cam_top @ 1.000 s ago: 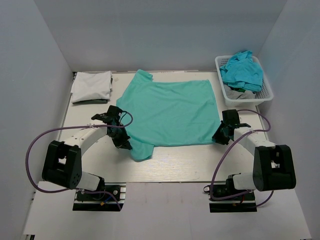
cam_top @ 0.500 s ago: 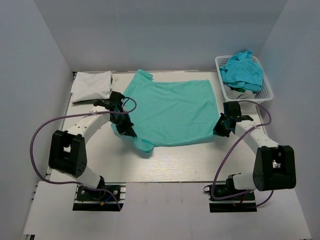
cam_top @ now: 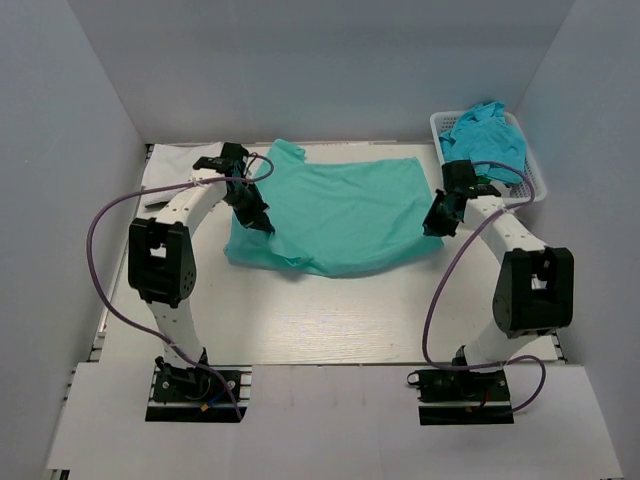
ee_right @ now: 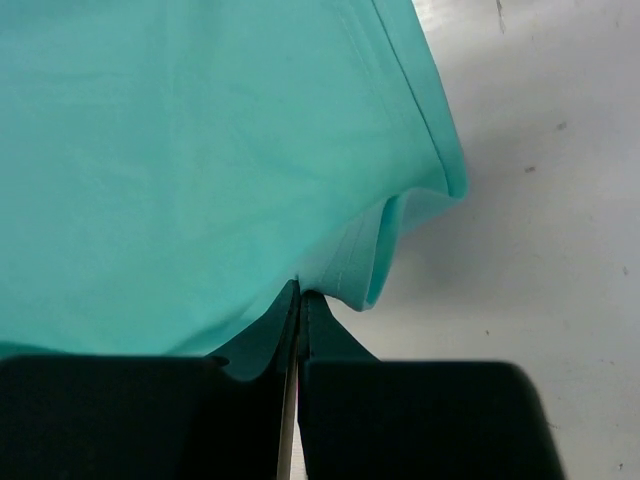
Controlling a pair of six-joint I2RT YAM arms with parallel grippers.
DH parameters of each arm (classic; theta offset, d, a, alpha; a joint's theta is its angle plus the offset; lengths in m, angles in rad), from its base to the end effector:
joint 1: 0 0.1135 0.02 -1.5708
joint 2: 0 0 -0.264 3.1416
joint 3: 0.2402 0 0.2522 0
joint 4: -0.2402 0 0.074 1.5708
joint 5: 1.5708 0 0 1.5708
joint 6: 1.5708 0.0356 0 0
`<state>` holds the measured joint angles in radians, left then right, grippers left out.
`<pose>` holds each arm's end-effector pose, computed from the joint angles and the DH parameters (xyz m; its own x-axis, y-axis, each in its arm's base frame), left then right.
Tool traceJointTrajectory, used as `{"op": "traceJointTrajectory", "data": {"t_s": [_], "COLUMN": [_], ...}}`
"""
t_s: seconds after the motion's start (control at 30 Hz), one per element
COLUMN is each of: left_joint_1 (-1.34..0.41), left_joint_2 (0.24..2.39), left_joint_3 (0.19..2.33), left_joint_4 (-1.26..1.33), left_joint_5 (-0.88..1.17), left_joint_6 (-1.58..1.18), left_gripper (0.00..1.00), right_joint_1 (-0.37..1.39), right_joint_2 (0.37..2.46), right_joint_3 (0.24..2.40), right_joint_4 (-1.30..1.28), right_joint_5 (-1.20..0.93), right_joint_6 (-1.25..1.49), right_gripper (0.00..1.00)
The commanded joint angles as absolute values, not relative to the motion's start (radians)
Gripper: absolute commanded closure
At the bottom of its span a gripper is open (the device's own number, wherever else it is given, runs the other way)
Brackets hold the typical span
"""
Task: Fold and stack the t-shirts
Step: Grap the side of the flattened tshirt closest away from the robot with both arms, then fold the flattened tshirt in 1/3 of the way
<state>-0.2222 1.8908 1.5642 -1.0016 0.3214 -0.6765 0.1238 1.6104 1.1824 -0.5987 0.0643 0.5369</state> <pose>0.3684 -0.0948 0.2377 -0.9156 -0.4021 0.0047 -0.3720 0.8425 -0.3895 0.3326 0.0391 0.2365 -0.7757 0.4178 -0.4729 0.3568 0.9085 0.2175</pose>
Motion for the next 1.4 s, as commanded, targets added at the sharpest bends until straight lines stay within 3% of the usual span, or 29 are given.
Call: {"op": "traceJointTrajectory", "data": {"t_s": [0.0,0.63,0.73,0.77,0.83,0.87,0.93,1.0,1.17,1.37], "left_joint_1": [-0.189,-0.138,-0.117,-0.101,-0.087,-0.087,-0.078,-0.069,-0.069,-0.106], "left_joint_2": [1.926,2.29,2.318,2.318,2.332,2.332,2.319,2.283,2.183,2.031], "left_joint_3": [1.664,2.068,2.092,2.106,2.131,2.143,2.143,2.143,2.013,1.713], "left_joint_4": [-1.02,-0.99,-0.977,-0.977,-0.965,-0.942,-0.931,-0.916,-0.881,-0.844], "left_joint_5": [0.347,0.437,0.399,0.416,0.416,0.416,0.416,0.426,0.436,0.387], "left_joint_6": [-0.647,-0.633,-0.669,-0.669,-0.681,-0.681,-0.693,-0.693,-0.684,-0.652], "left_gripper": [1.0,1.0,1.0,0.68,0.1,0.0,0.0,0.0,0.0,0.0], "right_joint_1": [0.118,0.092,0.083,0.084,0.086,0.087,0.094,0.094,0.116,0.153], "right_joint_2": [1.666,1.974,2.026,2.037,2.04,2.03,2.017,1.976,1.861,1.775], "right_joint_3": [1.284,1.623,1.689,1.709,1.726,1.736,1.738,1.704,1.528,1.367], "right_joint_4": [-0.644,-0.657,-0.664,-0.655,-0.632,-0.62,-0.6,-0.559,-0.456,-0.436], "right_joint_5": [0.078,0.218,0.236,0.215,0.189,0.158,0.124,0.052,-0.098,-0.13], "right_joint_6": [0.522,0.519,0.519,0.509,0.488,0.483,0.459,0.425,0.381,0.328], "right_gripper": [1.0,1.0,0.88,0.66,0.46,0.31,0.17,0.1,0.1,0.1]}}
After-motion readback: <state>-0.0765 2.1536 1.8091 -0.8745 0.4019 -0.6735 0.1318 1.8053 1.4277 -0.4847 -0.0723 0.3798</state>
